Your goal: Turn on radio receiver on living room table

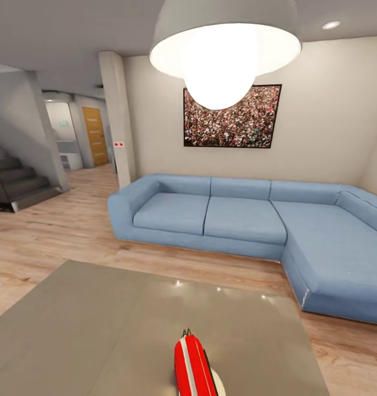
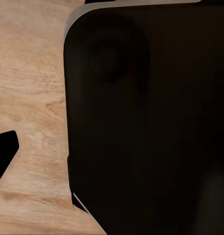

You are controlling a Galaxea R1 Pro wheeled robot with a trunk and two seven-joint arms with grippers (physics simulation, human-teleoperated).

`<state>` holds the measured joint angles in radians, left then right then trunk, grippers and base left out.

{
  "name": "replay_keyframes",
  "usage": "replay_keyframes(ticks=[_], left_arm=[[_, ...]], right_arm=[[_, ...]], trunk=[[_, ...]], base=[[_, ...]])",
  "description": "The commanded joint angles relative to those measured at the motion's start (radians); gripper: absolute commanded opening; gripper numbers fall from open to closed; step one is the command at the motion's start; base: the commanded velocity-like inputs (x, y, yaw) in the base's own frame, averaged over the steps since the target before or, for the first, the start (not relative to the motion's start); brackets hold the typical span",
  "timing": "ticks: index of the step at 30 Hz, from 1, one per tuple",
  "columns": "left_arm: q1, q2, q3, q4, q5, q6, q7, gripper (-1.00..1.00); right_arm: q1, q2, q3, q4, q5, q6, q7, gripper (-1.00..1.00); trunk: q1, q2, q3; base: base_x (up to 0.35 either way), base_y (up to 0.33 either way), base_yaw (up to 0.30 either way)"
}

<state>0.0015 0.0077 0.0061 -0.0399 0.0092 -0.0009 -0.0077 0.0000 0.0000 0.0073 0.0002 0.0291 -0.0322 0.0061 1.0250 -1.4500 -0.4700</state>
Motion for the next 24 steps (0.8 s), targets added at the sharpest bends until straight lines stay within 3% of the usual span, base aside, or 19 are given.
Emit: replay_keyframes(ticks=[1, 24], left_arm=[[0.0, 0.0, 0.0, 0.0, 0.0, 0.0, 0.0, 1.0], [0.0, -0.001, 0.0, 0.0, -0.001, -0.007, 0.0, 1.0]], right_arm=[[0.0, 0.0, 0.0, 0.0, 0.0, 0.0, 0.0, 1.0], [0.0, -0.001, -0.001, 0.0, 0.0, 0.0, 0.0, 1.0]], trunk=[[0.0, 0.0, 0.0], [0.0, 0.0, 0.0]], base=[[0.201, 0.0, 0.0], [0.017, 0.0, 0.0]])
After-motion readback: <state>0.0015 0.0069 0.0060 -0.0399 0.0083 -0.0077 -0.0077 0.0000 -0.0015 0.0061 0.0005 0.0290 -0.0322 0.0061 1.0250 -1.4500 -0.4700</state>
